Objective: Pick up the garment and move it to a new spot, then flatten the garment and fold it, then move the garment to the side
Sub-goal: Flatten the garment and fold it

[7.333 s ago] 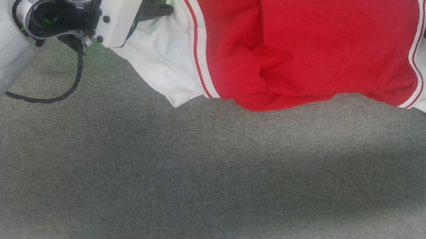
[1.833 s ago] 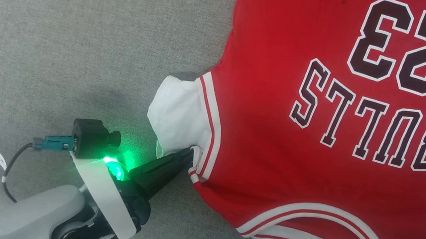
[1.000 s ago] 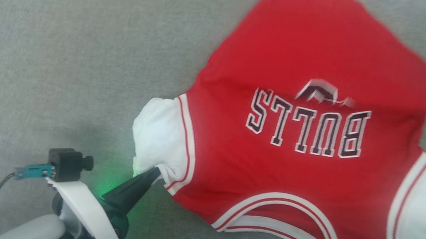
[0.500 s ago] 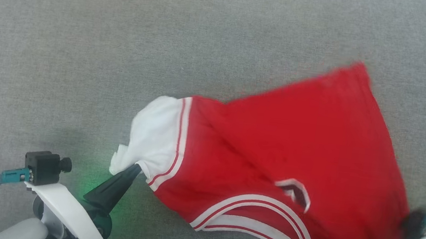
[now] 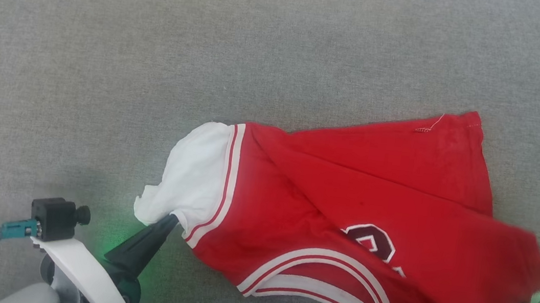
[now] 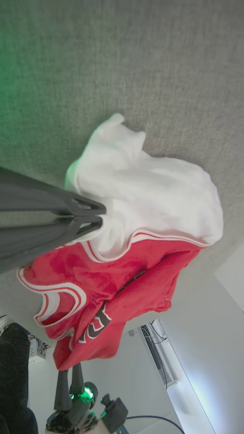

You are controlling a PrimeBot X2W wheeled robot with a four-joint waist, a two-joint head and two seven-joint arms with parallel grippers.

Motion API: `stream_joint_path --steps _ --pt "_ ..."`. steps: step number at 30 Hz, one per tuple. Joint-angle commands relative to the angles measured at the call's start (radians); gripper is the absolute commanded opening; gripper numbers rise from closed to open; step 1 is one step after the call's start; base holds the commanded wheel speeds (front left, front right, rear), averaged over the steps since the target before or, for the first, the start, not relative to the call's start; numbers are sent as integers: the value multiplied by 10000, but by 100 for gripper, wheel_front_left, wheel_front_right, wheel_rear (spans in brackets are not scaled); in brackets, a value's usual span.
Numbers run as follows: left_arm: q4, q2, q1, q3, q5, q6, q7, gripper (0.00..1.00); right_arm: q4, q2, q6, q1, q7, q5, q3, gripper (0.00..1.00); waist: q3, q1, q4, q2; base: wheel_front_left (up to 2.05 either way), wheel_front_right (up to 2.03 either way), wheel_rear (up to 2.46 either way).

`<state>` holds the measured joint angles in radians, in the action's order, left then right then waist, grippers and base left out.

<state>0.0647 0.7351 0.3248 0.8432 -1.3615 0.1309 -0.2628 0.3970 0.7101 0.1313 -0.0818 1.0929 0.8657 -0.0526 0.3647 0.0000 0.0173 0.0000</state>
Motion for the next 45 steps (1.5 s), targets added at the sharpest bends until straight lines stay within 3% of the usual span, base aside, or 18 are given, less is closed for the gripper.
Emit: stream_joint_path --steps 1,6,11,15,19,25,33,34,36,45 --pt "-33 -33 -148 14 22 -16 -22 0 226 65 -10 187 127 237 427 100 8 0 11 0 0 0 0" --pt "-111 -140 61 117 89 -16 17 0 624 237 -10 1291 318 527 1732 100 143 0 149 0 0 0 0" --pt "-130 -258 336 221 138 -16 97 0 191 181 -9 3049 -272 45 1936 100 366 0 362 0 0 0 0" --pt "-75 -390 665 362 192 -16 183 0 -1344 158 -6 5056 -1630 -1560 587 100 692 0 585 0 0 0 0" --pt "-31 -453 831 443 196 -14 202 0 -2484 39 -6 5793 -1965 -1931 -416 100 853 0 672 0 0 0 0" --pt "50 -509 1104 539 172 -14 172 0 -4123 -123 -6 6578 -2155 -1719 -1710 100 1239 0 757 0 0 0 0" --pt "208 -665 1423 725 132 -14 156 0 -5208 -44 -4 6943 -2414 -1173 -3287 100 1567 0 832 0 0 0 0" --pt "228 -680 1462 746 111 -14 154 0 -5264 -12 -4 6981 -2425 -1122 -3494 49 1568 0 838 0 0 0 0" --pt "266 -713 1516 779 76 -14 134 0 -5390 -13 -4 7088 -2537 -918 -3662 0 1541 0 842 0 0 0 0" --pt "342 -720 1609 593 -88 -12 11 0 -6001 107 -13 7881 -3751 -445 -3369 0 899 0 686 0 0 0 0"
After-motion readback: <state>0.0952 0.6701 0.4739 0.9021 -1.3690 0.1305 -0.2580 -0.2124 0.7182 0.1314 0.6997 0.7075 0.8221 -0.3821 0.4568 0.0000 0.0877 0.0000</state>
